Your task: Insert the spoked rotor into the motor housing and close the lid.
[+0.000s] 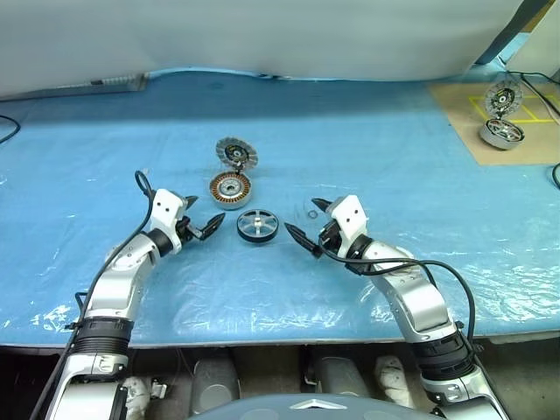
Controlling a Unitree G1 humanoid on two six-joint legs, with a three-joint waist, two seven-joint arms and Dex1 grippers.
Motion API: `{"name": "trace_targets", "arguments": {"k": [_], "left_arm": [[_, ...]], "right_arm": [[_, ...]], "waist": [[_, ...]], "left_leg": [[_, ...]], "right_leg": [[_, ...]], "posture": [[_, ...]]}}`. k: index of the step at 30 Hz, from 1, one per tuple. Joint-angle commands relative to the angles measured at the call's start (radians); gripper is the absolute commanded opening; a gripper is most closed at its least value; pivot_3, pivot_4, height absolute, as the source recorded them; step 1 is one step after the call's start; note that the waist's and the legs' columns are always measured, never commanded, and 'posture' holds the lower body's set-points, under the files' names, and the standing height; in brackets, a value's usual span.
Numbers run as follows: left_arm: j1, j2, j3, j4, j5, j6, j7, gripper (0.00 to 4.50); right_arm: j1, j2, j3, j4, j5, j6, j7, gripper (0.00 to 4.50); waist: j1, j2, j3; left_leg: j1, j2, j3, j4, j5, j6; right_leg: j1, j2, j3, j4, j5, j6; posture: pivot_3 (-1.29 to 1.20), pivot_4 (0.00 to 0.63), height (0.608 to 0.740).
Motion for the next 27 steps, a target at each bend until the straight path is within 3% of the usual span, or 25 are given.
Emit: {"name": "trace_targets", "arguments": {"k": [1,9,20,27], "left_arm": [[-0.042,0.04,-0.003,-0.06,-0.003,0.057,-0.009,4.5],[-0.176,0.181,-0.028,-0.068,-0.062,0.107,-0.237,4.5],[-0.587,0.224,-0.171,0.613,0.105,-0.298,-0.625,4.5],[-0.761,0.185,-0.246,0.904,0.237,-0.481,-0.708,4.5]], "right_arm": [[-0.002,0.004,0.005,-0.019,-0.007,-0.021,-0.003,4.47],[-0.011,0.007,0.01,-0.005,-0.01,-0.028,-0.005,4.47],[-0.033,0.02,0.013,0.026,-0.02,-0.049,-0.012,4.47],[-0.007,0.024,0.006,0.005,-0.024,-0.048,-0.039,4.47]], "waist": [[0.0,0.0,0.0],[0.001,0.0,0.0],[0.005,0.0,0.0],[0.009,0.0,0.0]], "left_leg": [[0.0,0.0,0.0,0.0,0.0,0.0],[0.0,0.0,0.0,0.001,0.0,0.0],[0.0,-0.001,-0.001,0.002,0.0,0.0],[0.0,-0.001,-0.001,0.001,0.0,0.0]], "right_leg": [[0.0,0.0,0.0,0.0,0.0,0.0],[0.0,0.0,0.0,0.001,0.0,0.0],[0.001,0.0,0.0,0.001,0.001,0.0],[0.001,0.0,0.0,0.001,0.002,0.003]], "posture": [[0.0,0.15,0.74],[0.0,0.15,0.74],[0.0,0.15,0.74],[0.0,0.15,0.74]]}}
